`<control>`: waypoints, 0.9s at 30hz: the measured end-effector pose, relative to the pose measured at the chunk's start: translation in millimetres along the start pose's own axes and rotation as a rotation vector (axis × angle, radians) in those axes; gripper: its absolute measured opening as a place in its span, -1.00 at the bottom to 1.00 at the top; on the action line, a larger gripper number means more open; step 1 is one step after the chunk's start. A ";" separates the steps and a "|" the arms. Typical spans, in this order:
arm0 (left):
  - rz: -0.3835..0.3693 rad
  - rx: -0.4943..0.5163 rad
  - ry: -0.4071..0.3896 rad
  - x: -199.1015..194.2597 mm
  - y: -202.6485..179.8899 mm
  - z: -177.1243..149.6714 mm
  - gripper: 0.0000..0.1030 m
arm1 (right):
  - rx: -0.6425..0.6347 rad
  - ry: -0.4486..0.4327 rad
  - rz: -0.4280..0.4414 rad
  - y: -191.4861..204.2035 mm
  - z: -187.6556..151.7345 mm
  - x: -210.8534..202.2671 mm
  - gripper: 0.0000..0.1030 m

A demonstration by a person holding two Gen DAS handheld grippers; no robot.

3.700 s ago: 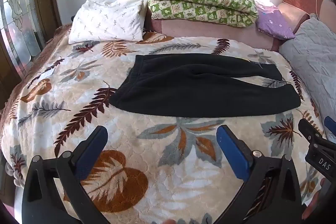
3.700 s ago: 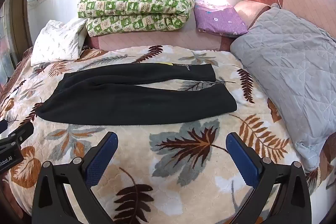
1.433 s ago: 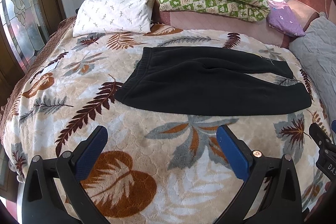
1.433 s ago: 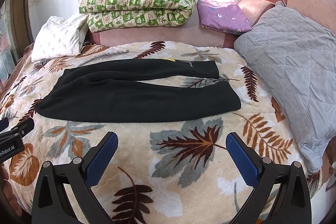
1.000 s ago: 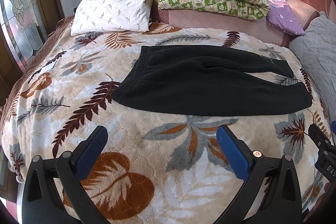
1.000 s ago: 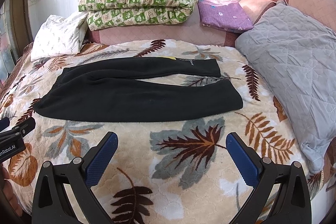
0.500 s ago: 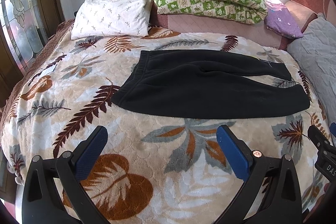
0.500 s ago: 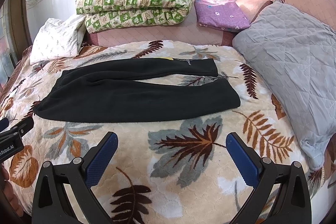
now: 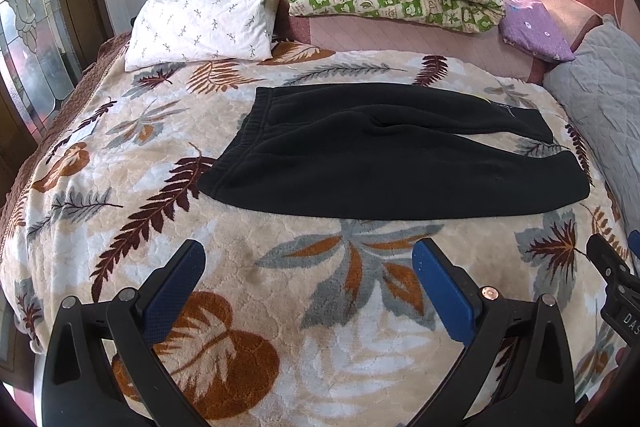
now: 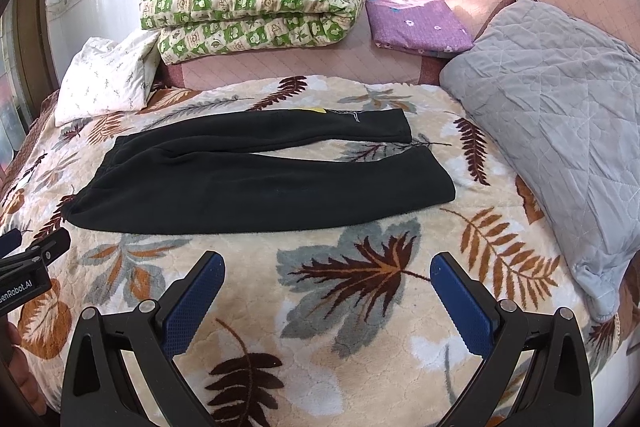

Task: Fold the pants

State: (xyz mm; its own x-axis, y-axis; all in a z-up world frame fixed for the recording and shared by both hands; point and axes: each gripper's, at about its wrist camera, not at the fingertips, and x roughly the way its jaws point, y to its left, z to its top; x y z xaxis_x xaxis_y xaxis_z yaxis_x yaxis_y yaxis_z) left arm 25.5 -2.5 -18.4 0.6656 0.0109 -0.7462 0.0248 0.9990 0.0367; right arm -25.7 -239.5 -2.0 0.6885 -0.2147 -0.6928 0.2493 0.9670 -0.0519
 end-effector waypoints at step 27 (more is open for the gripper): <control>-0.085 -0.069 0.367 113.8 43.6 123.3 1.00 | 0.097 0.133 0.154 -106.2 120.7 94.6 0.99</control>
State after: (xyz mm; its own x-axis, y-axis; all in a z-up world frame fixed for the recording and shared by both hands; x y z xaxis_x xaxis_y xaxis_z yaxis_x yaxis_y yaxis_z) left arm 194.3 37.0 -19.7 0.3513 -0.0696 -0.9337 0.0098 0.9975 -0.0706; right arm 95.1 -379.0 24.8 0.6288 -0.0393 -0.7766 0.2169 0.9679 0.1266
